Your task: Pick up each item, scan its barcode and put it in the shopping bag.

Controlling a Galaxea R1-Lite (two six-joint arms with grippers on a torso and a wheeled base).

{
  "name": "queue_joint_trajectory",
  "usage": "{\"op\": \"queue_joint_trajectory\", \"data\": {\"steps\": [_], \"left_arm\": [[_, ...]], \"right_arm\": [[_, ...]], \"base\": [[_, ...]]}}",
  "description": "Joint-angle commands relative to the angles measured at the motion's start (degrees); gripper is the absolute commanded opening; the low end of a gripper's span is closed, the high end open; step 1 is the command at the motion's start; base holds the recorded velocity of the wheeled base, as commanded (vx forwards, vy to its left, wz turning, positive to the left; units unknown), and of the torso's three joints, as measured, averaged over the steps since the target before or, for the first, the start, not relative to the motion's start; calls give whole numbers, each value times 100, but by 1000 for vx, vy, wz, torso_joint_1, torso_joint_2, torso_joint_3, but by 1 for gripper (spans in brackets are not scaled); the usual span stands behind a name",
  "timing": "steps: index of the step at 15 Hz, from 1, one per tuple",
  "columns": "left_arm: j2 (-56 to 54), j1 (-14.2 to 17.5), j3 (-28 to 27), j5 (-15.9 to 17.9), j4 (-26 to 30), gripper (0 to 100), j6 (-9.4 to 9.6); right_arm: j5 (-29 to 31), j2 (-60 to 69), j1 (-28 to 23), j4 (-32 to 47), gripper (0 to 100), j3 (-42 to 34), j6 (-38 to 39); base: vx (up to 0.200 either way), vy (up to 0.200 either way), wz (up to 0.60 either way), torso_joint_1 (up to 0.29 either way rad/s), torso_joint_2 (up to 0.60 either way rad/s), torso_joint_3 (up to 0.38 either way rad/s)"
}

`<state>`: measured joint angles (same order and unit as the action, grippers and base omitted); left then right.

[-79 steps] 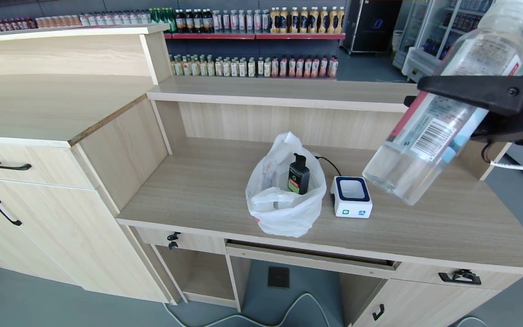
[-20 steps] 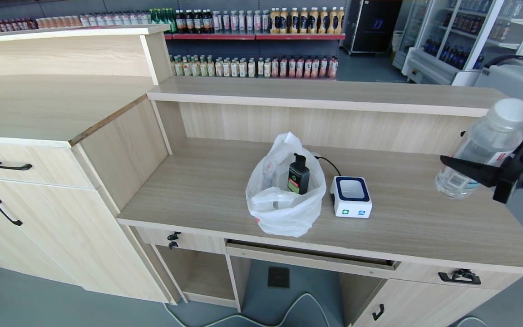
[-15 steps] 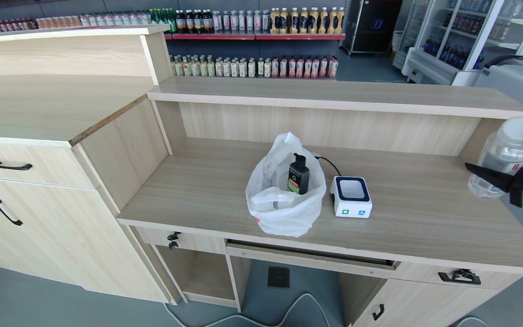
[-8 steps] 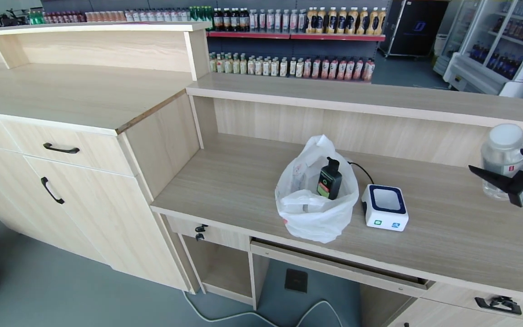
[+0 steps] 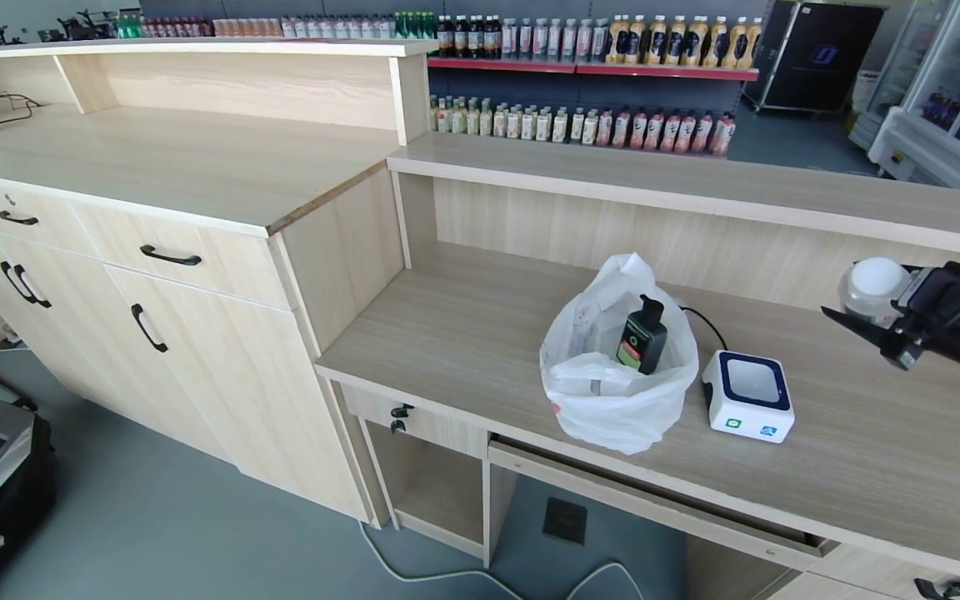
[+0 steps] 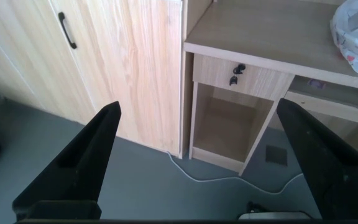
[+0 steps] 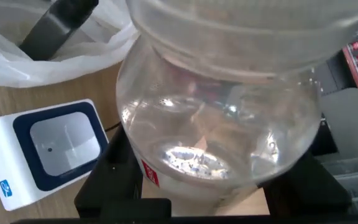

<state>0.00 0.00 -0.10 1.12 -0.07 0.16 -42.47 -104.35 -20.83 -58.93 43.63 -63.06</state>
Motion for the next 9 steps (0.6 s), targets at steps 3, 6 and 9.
{"op": "queue_joint_trajectory", "data": {"steps": [3, 6, 9], "left_arm": [[0, 0, 1, 2, -1, 100, 2], [0, 0, 1, 2, -1, 100, 2], [0, 0, 1, 2, -1, 100, 2]], "right_arm": [[-411, -1079, 97, -664, 0, 128, -250], [-473, -1474, 255, -1086, 0, 286, -250], [-622, -1878, 405, -1446, 0, 532, -250]], "base": [[0, 0, 0, 0, 0, 0], [0, 0, 0, 0, 0, 0], [0, 0, 0, 0, 0, 0]]}}
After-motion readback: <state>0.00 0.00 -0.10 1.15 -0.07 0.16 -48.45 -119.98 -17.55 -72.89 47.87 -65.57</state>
